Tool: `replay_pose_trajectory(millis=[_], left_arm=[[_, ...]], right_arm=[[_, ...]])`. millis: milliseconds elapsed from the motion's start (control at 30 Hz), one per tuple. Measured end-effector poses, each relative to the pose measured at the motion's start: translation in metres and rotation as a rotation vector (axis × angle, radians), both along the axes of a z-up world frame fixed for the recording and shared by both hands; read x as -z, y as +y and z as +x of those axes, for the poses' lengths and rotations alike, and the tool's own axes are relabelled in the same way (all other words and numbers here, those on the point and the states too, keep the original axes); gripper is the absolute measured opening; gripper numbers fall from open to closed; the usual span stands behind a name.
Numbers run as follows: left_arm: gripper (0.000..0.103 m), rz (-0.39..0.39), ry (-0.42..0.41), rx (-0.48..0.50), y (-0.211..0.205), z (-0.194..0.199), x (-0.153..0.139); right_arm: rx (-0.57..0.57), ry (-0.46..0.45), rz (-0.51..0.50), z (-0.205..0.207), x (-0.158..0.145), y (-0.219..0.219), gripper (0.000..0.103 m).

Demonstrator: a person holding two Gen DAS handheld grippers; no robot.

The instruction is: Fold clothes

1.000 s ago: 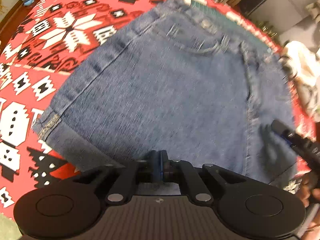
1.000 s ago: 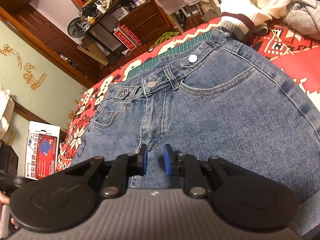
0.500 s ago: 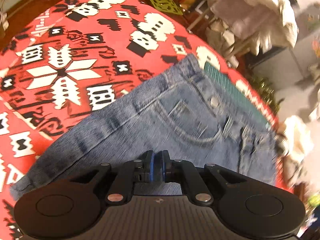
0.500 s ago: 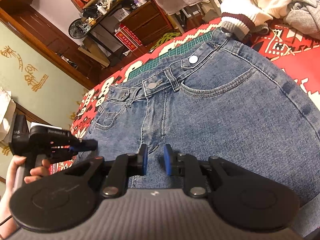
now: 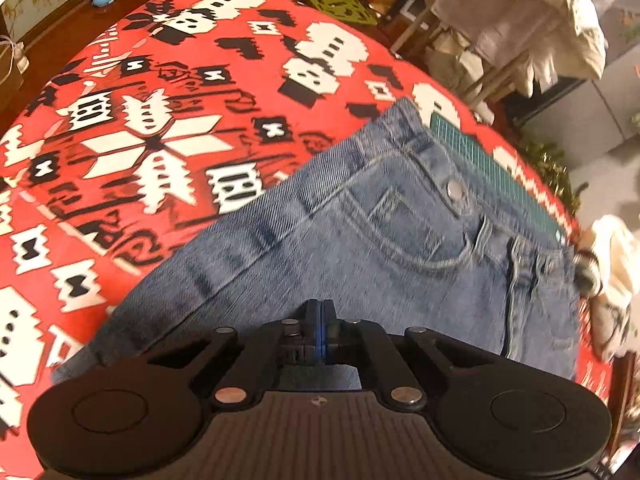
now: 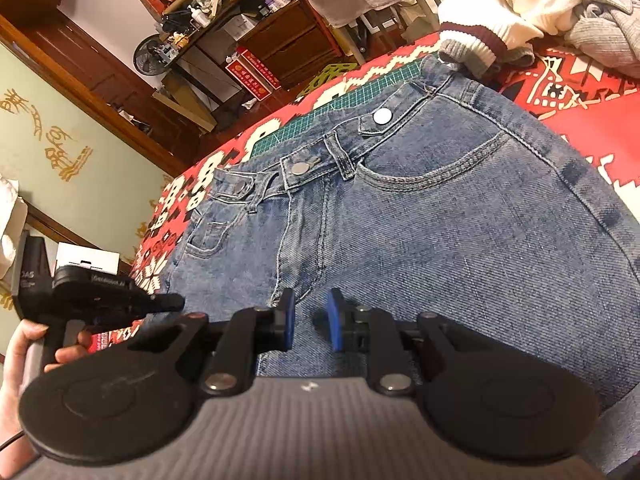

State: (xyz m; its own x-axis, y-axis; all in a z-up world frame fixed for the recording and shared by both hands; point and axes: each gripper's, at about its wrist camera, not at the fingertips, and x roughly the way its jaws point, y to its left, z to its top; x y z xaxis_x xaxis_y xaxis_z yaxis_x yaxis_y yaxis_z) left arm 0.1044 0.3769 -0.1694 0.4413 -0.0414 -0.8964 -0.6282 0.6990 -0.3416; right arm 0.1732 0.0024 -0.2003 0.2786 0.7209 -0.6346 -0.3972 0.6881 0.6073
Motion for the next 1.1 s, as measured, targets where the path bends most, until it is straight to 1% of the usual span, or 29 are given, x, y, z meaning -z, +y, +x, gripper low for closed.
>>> replay_pose_trajectory(millis=[67, 167, 300, 367, 400, 433, 500, 567, 633, 700, 767, 833, 933, 967, 1067, 1100], left_arm=[[0.003, 0.014, 0.023, 0.011, -0.002, -0.003, -0.001], [0.003, 0.058, 0.077, 0.013, -0.006, -0.009, -0.003], [0.003, 0.104, 0.120, 0.023, -0.011, -0.015, -0.006], [0.004, 0.110, 0.102, 0.047, -0.019, -0.017, -0.009], [0.004, 0.098, 0.086, 0.066, -0.025, -0.016, -0.010], [0.004, 0.071, 0.064, 0.093, -0.031, -0.015, -0.011], [0.004, 0.007, 0.028, 0.163, -0.048, -0.009, -0.012], [0.004, -0.058, 0.002, 0.237, -0.067, -0.002, -0.011], [0.004, -0.112, 0.002, 0.297, -0.084, 0.003, -0.007], [0.004, -0.149, 0.013, 0.353, -0.100, 0.008, -0.002], [0.004, -0.137, 0.036, 0.387, -0.109, 0.010, 0.004], [0.004, -0.120, 0.038, 0.403, -0.113, 0.011, 0.005], [0.003, -0.176, 0.054, 0.439, -0.118, 0.010, 0.009], [0.003, -0.179, 0.061, 0.461, -0.121, 0.009, 0.010], [0.003, -0.141, 0.085, 0.521, -0.131, 0.006, 0.006], [0.002, -0.153, 0.099, 0.541, -0.133, 0.004, 0.008]], right_arm=[[0.000, -0.001, -0.003, 0.000, -0.001, 0.000, 0.020], [0.002, -0.001, -0.008, 0.000, -0.001, -0.001, 0.020], [-0.003, -0.004, -0.036, 0.000, -0.001, 0.000, 0.020], [-0.030, -0.016, -0.047, -0.002, -0.002, 0.003, 0.020], [-0.048, -0.022, -0.049, -0.004, -0.003, 0.005, 0.019], [-0.069, -0.025, -0.044, -0.007, -0.004, 0.008, 0.017], [-0.111, -0.019, -0.030, -0.011, -0.005, 0.013, 0.011], [-0.145, 0.005, -0.026, -0.015, -0.003, 0.016, 0.011], [-0.174, 0.033, -0.035, -0.019, 0.001, 0.019, 0.010], [-0.199, 0.049, -0.064, -0.024, 0.006, 0.022, 0.010], [-0.226, 0.062, -0.083, -0.028, 0.010, 0.025, 0.009], [-0.250, 0.071, -0.087, -0.032, 0.012, 0.026, 0.008], [-0.275, 0.094, -0.084, -0.039, 0.013, 0.023, 0.007], [-0.282, 0.098, -0.084, -0.042, 0.013, 0.021, 0.007], [-0.298, 0.104, -0.087, -0.048, 0.011, 0.017, 0.007], [-0.310, 0.113, -0.084, -0.049, 0.011, 0.017, 0.006]])
